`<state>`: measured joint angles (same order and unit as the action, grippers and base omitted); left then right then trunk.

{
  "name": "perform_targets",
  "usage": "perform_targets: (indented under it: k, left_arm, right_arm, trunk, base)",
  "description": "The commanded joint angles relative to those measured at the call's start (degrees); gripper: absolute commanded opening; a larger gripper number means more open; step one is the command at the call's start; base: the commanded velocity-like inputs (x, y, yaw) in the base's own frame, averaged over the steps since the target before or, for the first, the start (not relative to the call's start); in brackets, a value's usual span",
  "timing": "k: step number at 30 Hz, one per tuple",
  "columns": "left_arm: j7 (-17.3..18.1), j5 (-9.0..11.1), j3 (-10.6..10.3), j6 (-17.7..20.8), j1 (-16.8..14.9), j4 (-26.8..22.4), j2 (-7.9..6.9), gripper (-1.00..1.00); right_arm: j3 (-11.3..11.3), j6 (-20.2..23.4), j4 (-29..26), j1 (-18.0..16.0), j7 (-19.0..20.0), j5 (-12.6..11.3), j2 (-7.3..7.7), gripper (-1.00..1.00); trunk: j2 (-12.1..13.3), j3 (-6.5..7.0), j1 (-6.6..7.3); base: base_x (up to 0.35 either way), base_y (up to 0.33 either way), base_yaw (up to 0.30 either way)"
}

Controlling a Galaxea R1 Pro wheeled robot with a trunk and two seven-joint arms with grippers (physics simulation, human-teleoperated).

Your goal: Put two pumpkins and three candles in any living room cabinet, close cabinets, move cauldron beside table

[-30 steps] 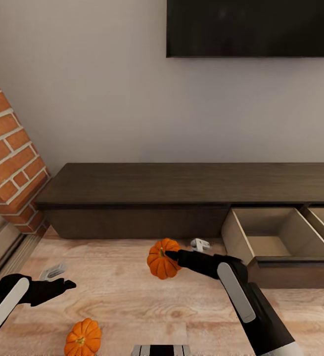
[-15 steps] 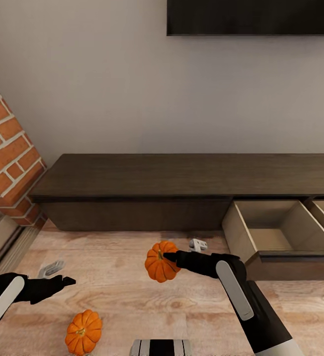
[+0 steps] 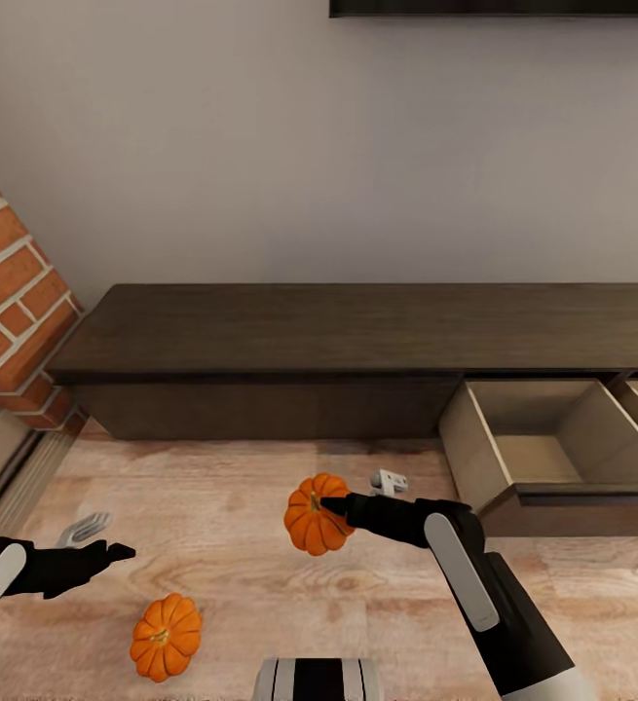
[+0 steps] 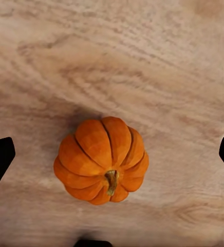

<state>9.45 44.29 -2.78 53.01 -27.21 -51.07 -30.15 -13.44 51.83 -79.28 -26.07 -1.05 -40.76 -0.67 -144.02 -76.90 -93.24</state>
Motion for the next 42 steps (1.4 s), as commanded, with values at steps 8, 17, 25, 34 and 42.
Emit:
perform_targets:
  k: [8, 17, 25, 34, 42]
  left_arm:
    - [0.48, -0.44, -0.15, 0.07, -0.03, 0.0, 0.0, 1.0]
    - [0.56, -0.33, -0.12, 0.07, -0.05, 0.0, -0.07, 1.0]
    - [3.13, -0.4, 0.09, -0.11, -0.03, 0.07, -0.34, 1.0]
    - [6.67, -1.18, 2.63, -1.25, -0.03, 2.83, -1.57, 1.0]
    - [8.4, -1.72, 3.59, -7.11, -0.03, 9.78, -2.85, 1.0]
  right_arm:
    - [-0.05, -2.19, 0.59, -0.03, -0.17, -0.35, -0.12, -1.0]
    - [-2.62, -3.32, -2.81, -0.03, 2.16, -0.37, -0.02, -1.0]
    - [-9.07, -3.54, -9.36, -0.03, 12.24, -0.37, 0.05, -1.0]
    - [-8.98, -7.83, -9.49, -0.03, 17.0, -0.88, 0.19, -1.0]
    - [-8.82, -8.92, -9.49, -0.03, 22.77, -0.98, 0.32, -1.0]
  trunk:
    - [-0.13, -1.82, -0.19]
    - [-0.24, -3.59, -0.4]
    - [-0.25, -3.81, -0.42]
    - [-0.37, -5.81, -0.65]
    - [-0.48, -7.58, -0.86]
  base:
    - [0.0, 0.0, 0.0]
    - [0.0, 0.0, 0.0]
    - [0.0, 0.0, 0.0]
    - [0.0, 0.0, 0.0]
    - [0.0, 0.0, 0.0]
